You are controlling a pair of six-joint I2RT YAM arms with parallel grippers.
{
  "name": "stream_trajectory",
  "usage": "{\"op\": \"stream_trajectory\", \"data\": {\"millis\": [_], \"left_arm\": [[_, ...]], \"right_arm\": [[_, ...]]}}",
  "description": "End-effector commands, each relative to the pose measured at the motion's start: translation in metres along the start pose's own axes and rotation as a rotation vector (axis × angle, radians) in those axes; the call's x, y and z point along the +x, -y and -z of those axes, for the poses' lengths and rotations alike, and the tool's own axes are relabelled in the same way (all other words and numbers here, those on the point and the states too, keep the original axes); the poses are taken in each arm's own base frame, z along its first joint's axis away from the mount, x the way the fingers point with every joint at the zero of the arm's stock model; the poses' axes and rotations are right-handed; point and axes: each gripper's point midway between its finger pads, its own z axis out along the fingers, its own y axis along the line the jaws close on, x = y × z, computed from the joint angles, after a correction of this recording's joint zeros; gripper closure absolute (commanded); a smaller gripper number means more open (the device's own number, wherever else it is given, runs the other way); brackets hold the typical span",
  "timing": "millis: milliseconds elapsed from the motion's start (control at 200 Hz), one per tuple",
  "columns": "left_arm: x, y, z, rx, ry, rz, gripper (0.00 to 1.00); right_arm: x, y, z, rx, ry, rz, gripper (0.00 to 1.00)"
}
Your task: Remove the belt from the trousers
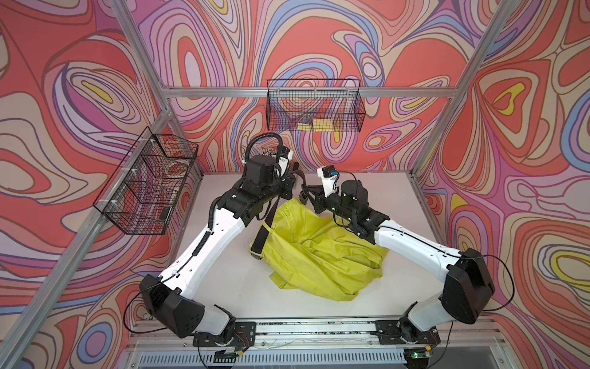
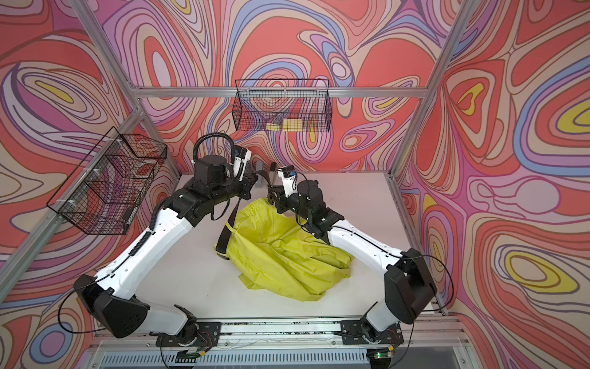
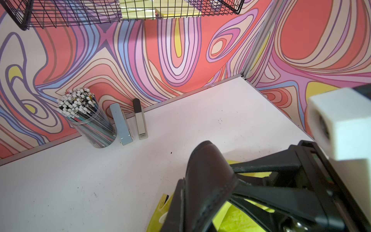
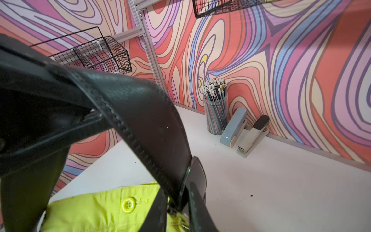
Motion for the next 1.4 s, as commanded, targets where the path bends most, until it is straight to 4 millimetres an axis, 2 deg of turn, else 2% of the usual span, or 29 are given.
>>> {"op": "stream_trajectory", "data": {"millis": [0,451,611,746,786,891,997,1047,1162,1397], "left_arm": [[-0.026,0.005,0.015,0.025,0.073,0.028,1.00],[-0.036,0.010,0.022,0.048,0.088,0.048,1.00],[-0.044,0.013,0.030,0.060,0.104,0.058,1.00],[-0.048,0.013,0.033,0.061,0.113,0.058,1.00],[-0.048,0.013,0.034,0.059,0.112,0.058,1.00],[-0.046,0.012,0.031,0.055,0.105,0.059,1.00],[-0.043,0.011,0.028,0.057,0.096,0.063,1.00],[-0.043,0.012,0.027,0.058,0.093,0.066,1.00],[-0.042,0.012,0.027,0.059,0.092,0.066,1.00],[-0.055,0.010,0.037,0.060,0.121,0.065,1.00]], "right_arm": [[0.001,0.001,-0.007,0.009,-0.014,0.000,0.85],[0.038,0.012,-0.018,0.042,-0.109,-0.010,0.88],[0.055,0.020,-0.026,0.071,-0.145,-0.013,0.97],[0.066,0.024,-0.031,0.085,-0.169,-0.018,0.99],[0.067,0.024,-0.031,0.085,-0.171,-0.020,0.97],[0.067,0.022,-0.032,0.078,-0.167,-0.025,0.85],[0.064,0.019,-0.033,0.068,-0.157,-0.026,0.81],[0.062,0.018,-0.034,0.065,-0.153,-0.023,0.83],[0.064,0.019,-0.036,0.070,-0.161,-0.021,0.98],[0.075,0.022,-0.037,0.078,-0.186,-0.025,0.99]]}}
